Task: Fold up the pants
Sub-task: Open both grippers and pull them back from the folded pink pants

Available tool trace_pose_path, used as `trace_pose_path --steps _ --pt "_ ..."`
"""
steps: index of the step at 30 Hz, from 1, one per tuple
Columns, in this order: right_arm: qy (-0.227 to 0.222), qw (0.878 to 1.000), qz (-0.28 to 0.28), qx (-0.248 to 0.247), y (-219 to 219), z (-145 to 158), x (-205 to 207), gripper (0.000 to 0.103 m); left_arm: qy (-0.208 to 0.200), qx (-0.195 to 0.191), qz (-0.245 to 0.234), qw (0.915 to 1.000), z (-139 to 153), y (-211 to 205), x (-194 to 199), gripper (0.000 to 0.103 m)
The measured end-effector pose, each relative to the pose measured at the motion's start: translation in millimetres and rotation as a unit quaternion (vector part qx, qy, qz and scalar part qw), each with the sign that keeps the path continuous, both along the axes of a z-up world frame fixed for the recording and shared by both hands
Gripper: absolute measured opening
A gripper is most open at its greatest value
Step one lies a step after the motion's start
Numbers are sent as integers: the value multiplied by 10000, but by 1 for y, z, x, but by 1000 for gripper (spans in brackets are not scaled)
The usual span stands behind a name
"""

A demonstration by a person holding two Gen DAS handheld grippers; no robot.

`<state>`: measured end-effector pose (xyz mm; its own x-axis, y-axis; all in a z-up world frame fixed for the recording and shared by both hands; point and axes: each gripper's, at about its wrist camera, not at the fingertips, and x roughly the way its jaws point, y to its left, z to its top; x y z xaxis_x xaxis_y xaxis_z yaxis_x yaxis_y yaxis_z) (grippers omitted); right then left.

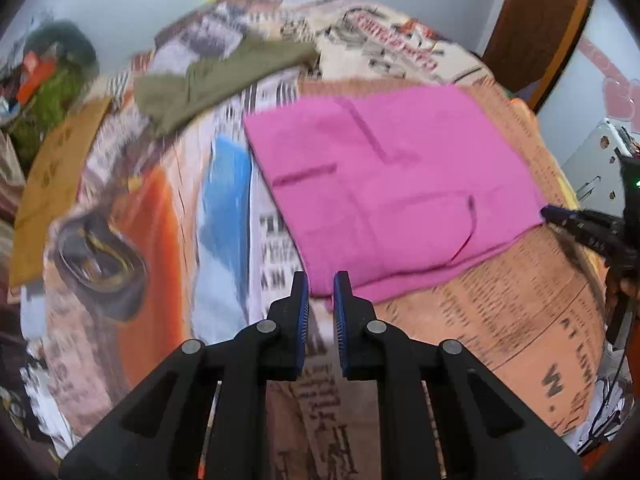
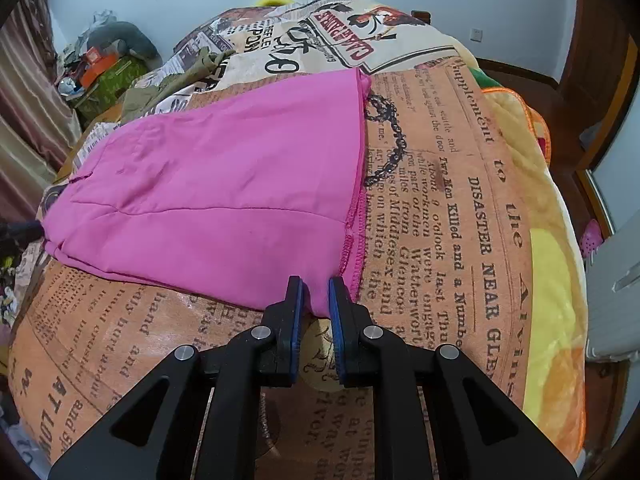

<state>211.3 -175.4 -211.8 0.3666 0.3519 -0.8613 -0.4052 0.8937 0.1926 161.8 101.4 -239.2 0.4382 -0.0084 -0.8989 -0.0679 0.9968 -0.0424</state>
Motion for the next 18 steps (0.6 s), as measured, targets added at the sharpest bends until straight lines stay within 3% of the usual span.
trace_pose_path --steps 5,8,10,12,13,15,18 --pt "49 9999 49 -121 3 3 3 12 -37 -158 44 9999 2 5 -5 13" --pt "-115 9996 21 -246 2 14 6 12 -323 425 98 9985 17 5 -4 14" --pt "-232 9996 -34 -187 0 25 9 16 -448 594 122 9972 26 8 1 16" --pt "-360 9993 -127 -56 -4 37 16 34 -539 522 203 9970 33 16 9 24" --pt "-459 9988 -166 3 -4 44 18 37 -597 478 272 9967 37 22 15 28" --pt "-641 9977 -214 70 -4 54 25 40 -695 494 397 9956 42 29 24 41" --pt "-785 9965 -257 93 -1 64 41 40 -808 556 512 9939 47 37 44 49"
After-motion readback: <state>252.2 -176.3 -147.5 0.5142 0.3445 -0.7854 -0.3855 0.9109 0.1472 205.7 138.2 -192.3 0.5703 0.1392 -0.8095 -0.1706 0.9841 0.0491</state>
